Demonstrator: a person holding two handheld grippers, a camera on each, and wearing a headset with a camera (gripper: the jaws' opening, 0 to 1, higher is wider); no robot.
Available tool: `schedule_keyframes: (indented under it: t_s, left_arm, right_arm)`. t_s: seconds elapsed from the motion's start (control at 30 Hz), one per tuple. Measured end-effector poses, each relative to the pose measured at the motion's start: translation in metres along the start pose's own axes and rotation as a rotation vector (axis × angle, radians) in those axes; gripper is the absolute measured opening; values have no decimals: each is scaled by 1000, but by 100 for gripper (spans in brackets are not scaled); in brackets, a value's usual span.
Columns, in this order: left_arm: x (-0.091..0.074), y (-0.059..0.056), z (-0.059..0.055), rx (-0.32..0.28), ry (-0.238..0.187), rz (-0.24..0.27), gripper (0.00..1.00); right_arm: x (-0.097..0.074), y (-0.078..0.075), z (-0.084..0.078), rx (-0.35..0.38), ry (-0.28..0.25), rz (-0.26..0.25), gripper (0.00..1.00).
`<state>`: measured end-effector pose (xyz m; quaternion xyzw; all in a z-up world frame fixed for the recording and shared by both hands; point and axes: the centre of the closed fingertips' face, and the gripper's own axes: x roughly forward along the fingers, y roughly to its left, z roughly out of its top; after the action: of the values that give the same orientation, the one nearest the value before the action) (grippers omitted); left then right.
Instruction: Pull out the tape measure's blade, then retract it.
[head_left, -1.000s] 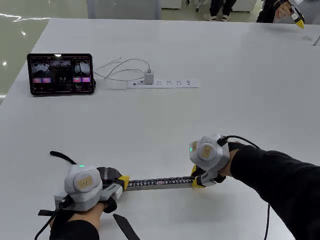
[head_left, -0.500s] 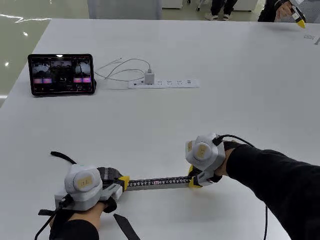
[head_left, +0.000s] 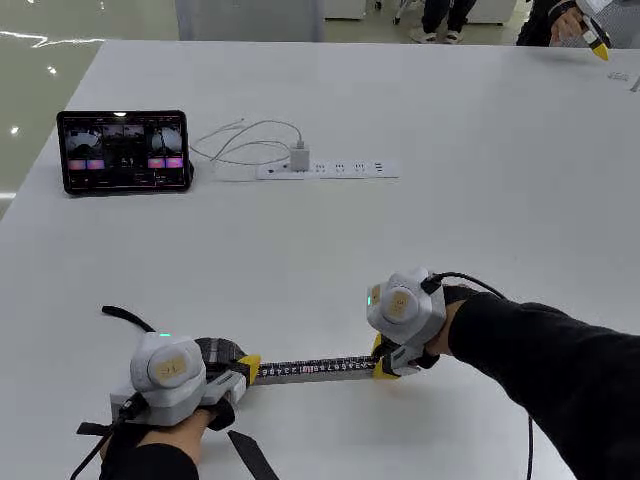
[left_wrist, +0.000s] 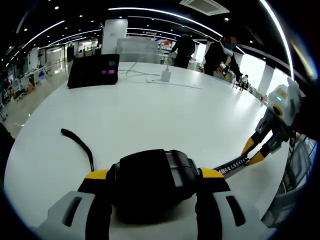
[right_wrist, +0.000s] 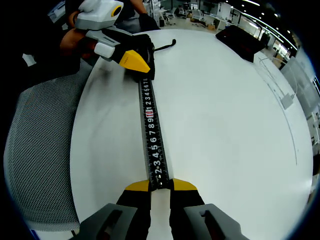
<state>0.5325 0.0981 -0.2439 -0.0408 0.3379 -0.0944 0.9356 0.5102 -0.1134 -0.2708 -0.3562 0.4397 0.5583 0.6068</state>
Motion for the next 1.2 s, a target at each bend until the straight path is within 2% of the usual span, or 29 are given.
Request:
schedule_keyframes:
  t_s: [0.23, 1.2]
  left_arm:
    - [0, 0, 0, 1, 1, 1, 64]
    - [0, 0, -1, -3, 10, -6, 64]
  right_arm:
    - [1, 1, 4, -1, 1, -12, 9]
    - [8, 3, 21, 0, -1, -6, 9]
